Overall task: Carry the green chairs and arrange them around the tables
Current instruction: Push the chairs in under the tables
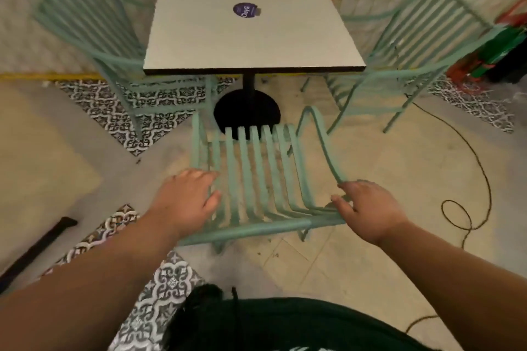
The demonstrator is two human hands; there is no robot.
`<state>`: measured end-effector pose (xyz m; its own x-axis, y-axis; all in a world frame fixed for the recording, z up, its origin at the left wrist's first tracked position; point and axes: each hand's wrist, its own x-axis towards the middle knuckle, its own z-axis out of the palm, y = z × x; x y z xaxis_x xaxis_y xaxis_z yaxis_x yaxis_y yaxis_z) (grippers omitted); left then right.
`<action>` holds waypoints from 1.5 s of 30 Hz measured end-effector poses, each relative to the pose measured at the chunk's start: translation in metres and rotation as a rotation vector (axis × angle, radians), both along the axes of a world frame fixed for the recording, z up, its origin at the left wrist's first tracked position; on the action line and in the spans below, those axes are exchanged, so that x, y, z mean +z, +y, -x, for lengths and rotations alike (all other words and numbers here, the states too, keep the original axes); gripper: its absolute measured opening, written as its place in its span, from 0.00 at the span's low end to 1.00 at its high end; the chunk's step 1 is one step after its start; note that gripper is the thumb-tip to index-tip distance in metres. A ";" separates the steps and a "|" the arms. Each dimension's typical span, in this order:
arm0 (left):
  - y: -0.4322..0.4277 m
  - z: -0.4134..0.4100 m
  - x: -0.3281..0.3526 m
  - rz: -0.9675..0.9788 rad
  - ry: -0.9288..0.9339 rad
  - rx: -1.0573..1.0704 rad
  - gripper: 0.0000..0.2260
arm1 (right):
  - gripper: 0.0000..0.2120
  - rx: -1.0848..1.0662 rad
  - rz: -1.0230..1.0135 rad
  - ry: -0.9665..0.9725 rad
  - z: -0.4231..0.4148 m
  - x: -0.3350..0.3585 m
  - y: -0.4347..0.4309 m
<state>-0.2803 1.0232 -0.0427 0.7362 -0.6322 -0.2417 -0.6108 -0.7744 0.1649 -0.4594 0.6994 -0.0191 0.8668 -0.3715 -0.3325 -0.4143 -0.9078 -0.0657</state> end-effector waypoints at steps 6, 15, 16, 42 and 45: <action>-0.026 0.068 -0.035 -0.133 0.092 0.135 0.30 | 0.25 0.140 -0.043 0.094 0.004 -0.030 -0.035; -0.039 0.064 -0.051 -0.269 0.048 0.123 0.34 | 0.31 0.160 -0.070 0.166 -0.008 -0.058 -0.042; -0.038 0.062 -0.053 -0.260 0.043 0.134 0.33 | 0.32 0.180 -0.055 0.171 -0.009 -0.061 -0.042; -0.076 -0.041 -0.062 -0.212 -0.052 0.099 0.30 | 0.27 0.158 0.054 0.026 -0.097 -0.074 -0.077; -0.082 -0.058 -0.063 -0.211 -0.063 0.094 0.29 | 0.27 0.168 0.053 0.016 -0.114 -0.076 -0.084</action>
